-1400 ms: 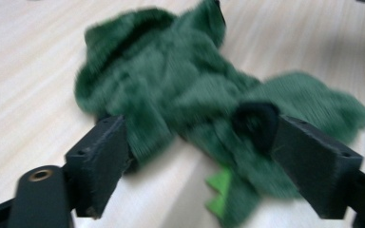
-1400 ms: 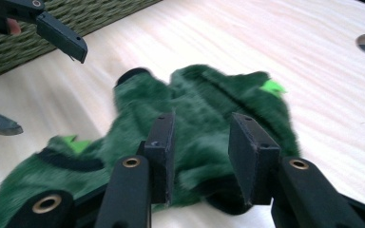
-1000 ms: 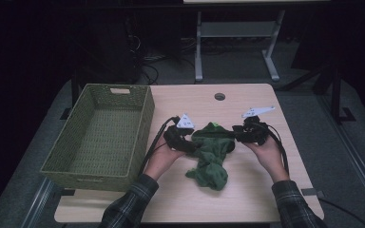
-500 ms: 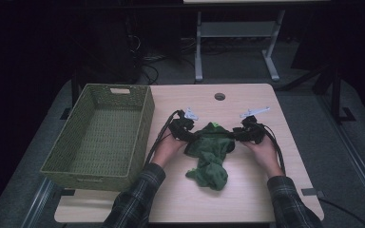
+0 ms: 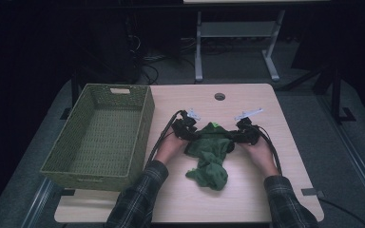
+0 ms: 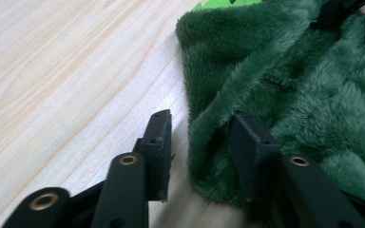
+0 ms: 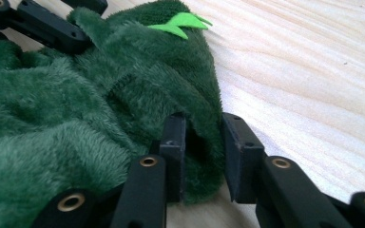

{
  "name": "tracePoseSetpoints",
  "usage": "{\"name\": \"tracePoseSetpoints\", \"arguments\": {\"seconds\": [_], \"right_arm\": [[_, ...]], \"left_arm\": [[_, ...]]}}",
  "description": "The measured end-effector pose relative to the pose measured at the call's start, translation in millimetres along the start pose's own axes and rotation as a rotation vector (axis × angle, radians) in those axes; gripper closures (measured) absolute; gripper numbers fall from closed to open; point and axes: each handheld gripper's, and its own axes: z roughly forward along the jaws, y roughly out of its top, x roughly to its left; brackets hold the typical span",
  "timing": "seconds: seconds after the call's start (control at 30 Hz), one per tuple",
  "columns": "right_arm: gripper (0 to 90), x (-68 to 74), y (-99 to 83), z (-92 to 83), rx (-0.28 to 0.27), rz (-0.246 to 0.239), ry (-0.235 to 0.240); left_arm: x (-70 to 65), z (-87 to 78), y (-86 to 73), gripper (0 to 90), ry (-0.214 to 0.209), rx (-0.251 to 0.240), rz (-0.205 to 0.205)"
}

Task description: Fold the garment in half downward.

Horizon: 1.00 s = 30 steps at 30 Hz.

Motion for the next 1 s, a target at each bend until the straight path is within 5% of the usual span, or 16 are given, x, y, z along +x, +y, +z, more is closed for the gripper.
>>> {"name": "tracePoseSetpoints", "arguments": {"seconds": [0.27, 0.5, 1.0], "right_arm": [[86.8, 1.9, 0.9, 0.9, 0.007, -0.003, -0.005], [87.8, 1.6, 7.4, -11.9, -0.039, 0.014, -0.010], [88.2, -4.0, 68.4, -54.8, -0.125, -0.002, -0.051]], "left_arm": [[-1.5, 1.2, 1.8, 86.0, -0.029, -0.002, 0.002], [3.3, -8.6, 7.7, 86.8, -0.021, -0.026, -0.069], [10.0, -62.3, 50.1, 86.7, 0.046, -0.189, -0.028]]}}
